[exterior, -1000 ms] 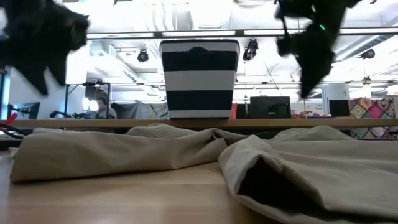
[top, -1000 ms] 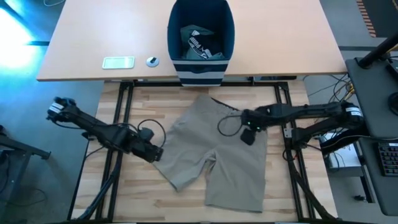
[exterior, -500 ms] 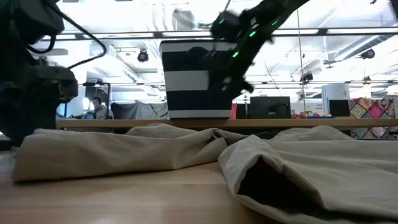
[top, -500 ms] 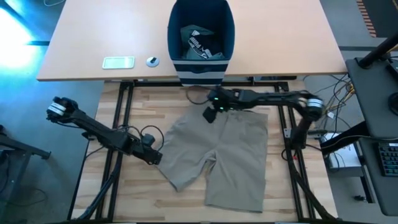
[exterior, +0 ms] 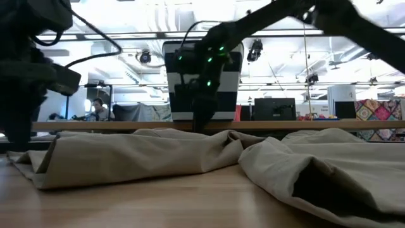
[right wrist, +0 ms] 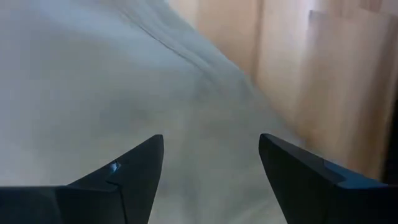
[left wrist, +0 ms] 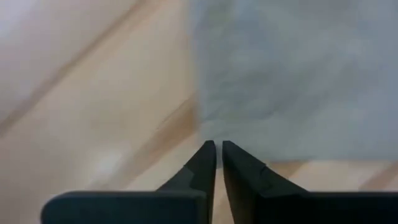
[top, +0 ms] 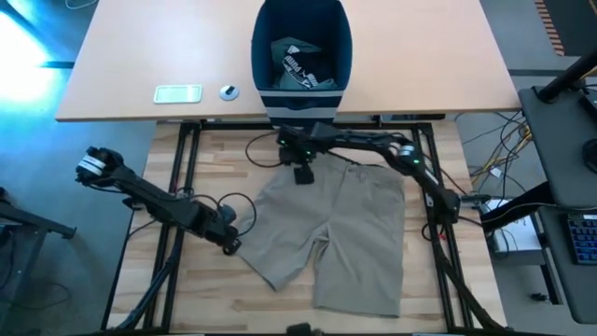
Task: Fold Laundry from Bin
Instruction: Fold the brown shorts
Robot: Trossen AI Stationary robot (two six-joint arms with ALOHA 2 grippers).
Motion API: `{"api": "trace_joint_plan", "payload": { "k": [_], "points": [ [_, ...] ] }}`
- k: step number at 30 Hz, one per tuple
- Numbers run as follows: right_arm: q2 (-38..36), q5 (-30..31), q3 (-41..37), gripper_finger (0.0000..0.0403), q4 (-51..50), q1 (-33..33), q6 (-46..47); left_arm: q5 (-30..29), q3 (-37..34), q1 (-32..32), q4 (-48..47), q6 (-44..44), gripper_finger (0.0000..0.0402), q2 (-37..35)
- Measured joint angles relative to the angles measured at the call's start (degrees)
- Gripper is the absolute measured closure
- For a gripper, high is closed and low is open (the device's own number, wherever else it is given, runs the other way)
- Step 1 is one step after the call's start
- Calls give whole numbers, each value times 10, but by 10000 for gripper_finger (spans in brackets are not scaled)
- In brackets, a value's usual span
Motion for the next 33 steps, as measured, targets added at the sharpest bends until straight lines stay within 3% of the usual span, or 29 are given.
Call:
{"api": "trace_joint_plan", "payload": {
  "k": [3,8,16,22,33],
  "points": [
    [48,37,79,150,-48,-12,-66,14,6,-2,-38,0,399,-7],
    [100,47,171,160,-97,-42,-117,20,-3,-2,-40,-45,392,-18],
    [98,46,167,159,-98,-95,-154,4,-6,-1,-18,-93,335,-23],
    [96,-75,162,165,-105,-116,-175,1,-18,-1,14,-114,267,-23],
    [127,-72,142,188,-103,-121,-137,-5,-25,3,19,-146,196,-22]
  ]
}}
